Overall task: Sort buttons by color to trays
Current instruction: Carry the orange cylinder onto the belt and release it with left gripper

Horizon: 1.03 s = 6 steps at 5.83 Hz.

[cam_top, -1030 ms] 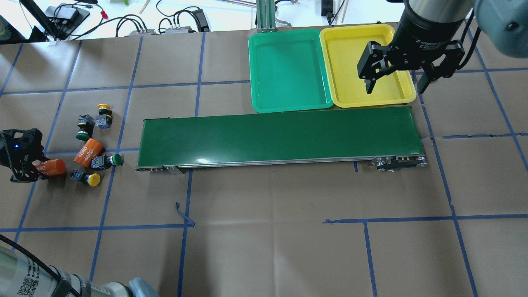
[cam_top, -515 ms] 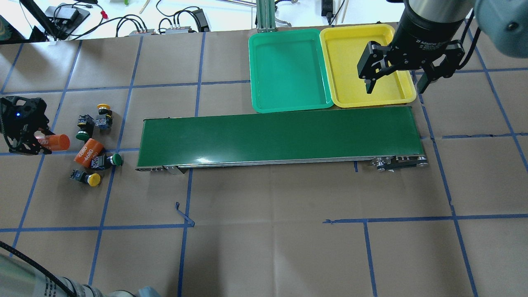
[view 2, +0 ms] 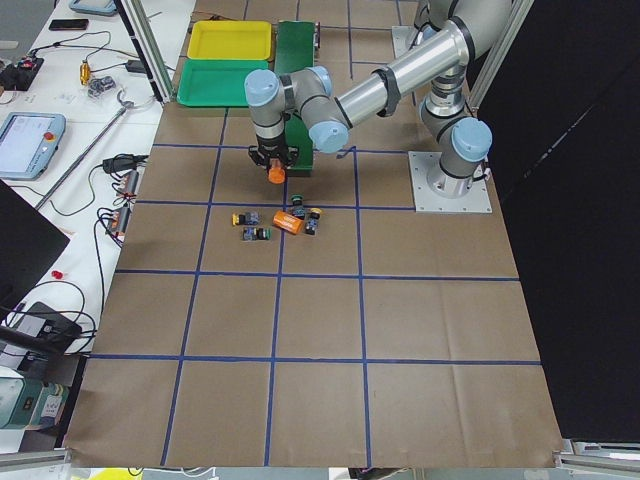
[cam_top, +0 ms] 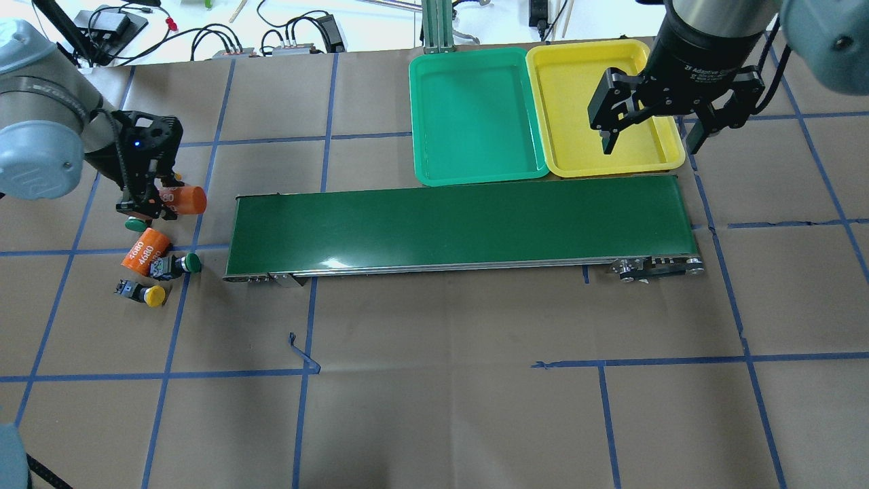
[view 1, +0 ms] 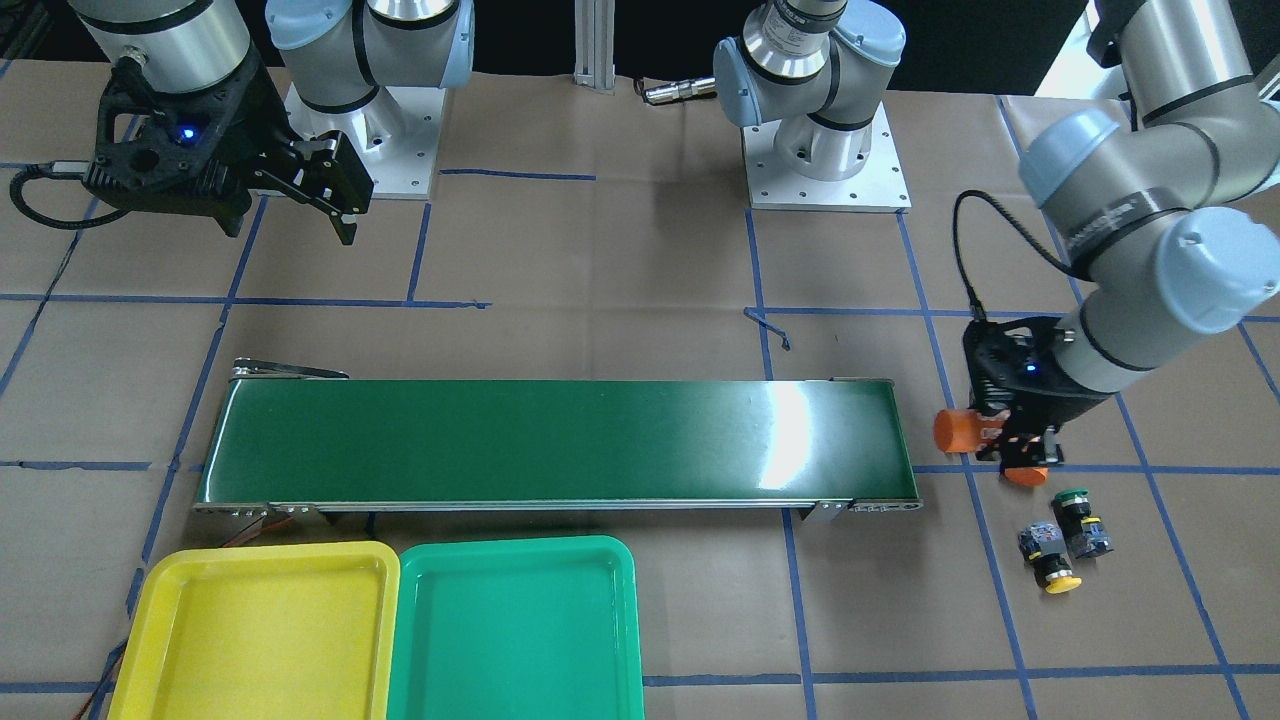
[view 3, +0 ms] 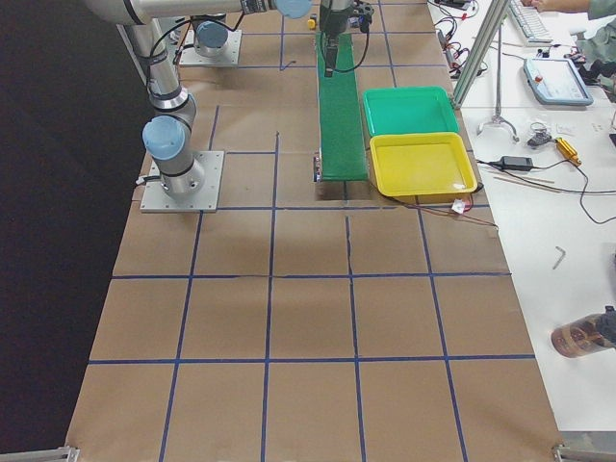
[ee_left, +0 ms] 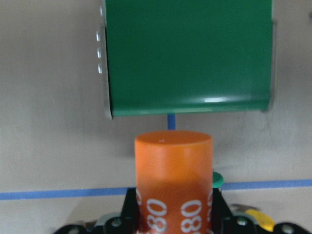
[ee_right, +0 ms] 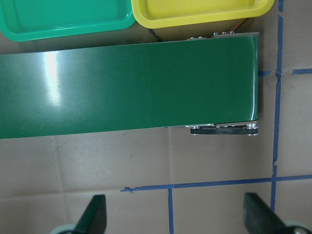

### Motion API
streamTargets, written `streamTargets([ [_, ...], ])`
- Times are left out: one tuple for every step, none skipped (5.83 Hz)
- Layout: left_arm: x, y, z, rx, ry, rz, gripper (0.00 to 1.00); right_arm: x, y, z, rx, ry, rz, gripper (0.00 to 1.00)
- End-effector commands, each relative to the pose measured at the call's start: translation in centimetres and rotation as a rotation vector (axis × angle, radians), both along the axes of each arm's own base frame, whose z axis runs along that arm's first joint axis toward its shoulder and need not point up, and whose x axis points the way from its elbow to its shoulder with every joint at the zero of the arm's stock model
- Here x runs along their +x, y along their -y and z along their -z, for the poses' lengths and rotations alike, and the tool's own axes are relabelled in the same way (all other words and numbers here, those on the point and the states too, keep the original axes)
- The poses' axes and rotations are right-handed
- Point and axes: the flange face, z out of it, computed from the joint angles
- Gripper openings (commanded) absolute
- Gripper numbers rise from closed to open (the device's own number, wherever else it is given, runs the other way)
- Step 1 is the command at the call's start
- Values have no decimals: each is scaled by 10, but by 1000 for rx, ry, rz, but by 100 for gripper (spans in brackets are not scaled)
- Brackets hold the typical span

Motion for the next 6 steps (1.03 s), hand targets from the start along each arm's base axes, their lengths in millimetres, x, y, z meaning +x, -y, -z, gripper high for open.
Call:
streamTargets([
  [-87, -8, 15, -20, 18, -15, 1, 0, 0, 0, 0, 0, 0, 100],
  [-95, -22, 38, -13, 15, -20, 1, 0, 0, -1, -1, 0, 0, 100],
  [-98, -39, 52, -7, 15, -33, 8, 0, 0, 2, 3, 1, -15, 100],
  [-98, -39, 49, -7, 12, -40, 99, 1, 0, 9, 10, 13, -164, 100],
  [-89, -36, 49, -6, 11, -63, 98, 2, 0, 17, 24, 26, -353, 100],
  [-69, -35, 37, -29, 19, -110, 98, 3, 0, 33, 55, 45, -580, 100],
])
